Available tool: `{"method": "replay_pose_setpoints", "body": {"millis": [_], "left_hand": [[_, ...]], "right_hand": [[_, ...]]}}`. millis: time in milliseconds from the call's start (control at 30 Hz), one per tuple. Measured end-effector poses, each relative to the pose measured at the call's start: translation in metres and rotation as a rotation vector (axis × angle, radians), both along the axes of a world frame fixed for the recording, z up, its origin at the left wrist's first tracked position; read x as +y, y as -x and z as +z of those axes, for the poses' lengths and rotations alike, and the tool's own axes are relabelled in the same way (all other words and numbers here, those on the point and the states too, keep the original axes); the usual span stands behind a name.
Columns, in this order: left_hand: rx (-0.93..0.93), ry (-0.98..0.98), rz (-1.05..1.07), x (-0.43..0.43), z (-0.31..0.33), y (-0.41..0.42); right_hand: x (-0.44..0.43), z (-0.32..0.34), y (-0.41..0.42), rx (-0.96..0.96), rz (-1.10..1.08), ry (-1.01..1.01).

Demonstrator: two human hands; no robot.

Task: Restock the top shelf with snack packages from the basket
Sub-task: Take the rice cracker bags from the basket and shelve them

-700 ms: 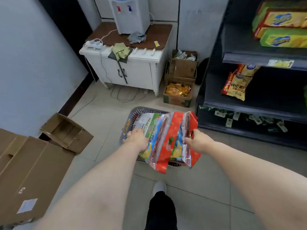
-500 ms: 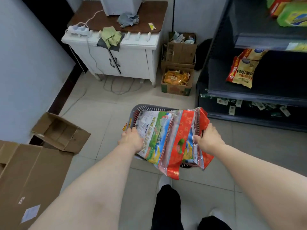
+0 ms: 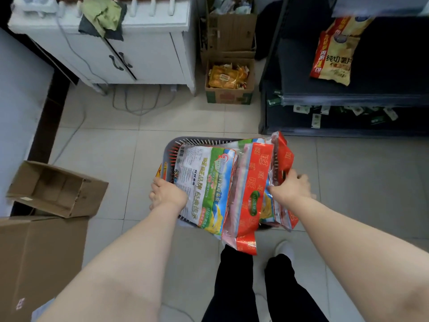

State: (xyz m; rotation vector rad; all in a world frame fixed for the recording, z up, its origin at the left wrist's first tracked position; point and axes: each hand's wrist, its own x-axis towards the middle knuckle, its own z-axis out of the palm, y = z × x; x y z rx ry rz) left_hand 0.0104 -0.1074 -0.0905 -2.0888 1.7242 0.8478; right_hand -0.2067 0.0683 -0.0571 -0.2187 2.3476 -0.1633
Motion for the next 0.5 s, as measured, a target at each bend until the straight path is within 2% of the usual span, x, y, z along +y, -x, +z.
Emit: {"method": "replay_pose_setpoints", "body": {"millis": [67,167,300,500], "left_hand": [[0.012,-0.019,0.053,-0.005,-0.006,0.003],[0.007,-0.037,0.092,-0.011,-0.014,0.001],[0.139,-0.040,0.301,-0.022,-0.029,-0.009],[0.272,-0.030,0.466,-0.024,-0.035,-0.014]], "right_hand": [[0.003,-0.006,0.004,-0.030,-0.104,0.032],[0.008,-0.020,0.010,-0.217,-0.168,0.103],[0.009,-0.023,0.015,-0.374,-0.243,0.146],[0.012,-0.029,0.019,-0.451,-0.284,0.141]]}}
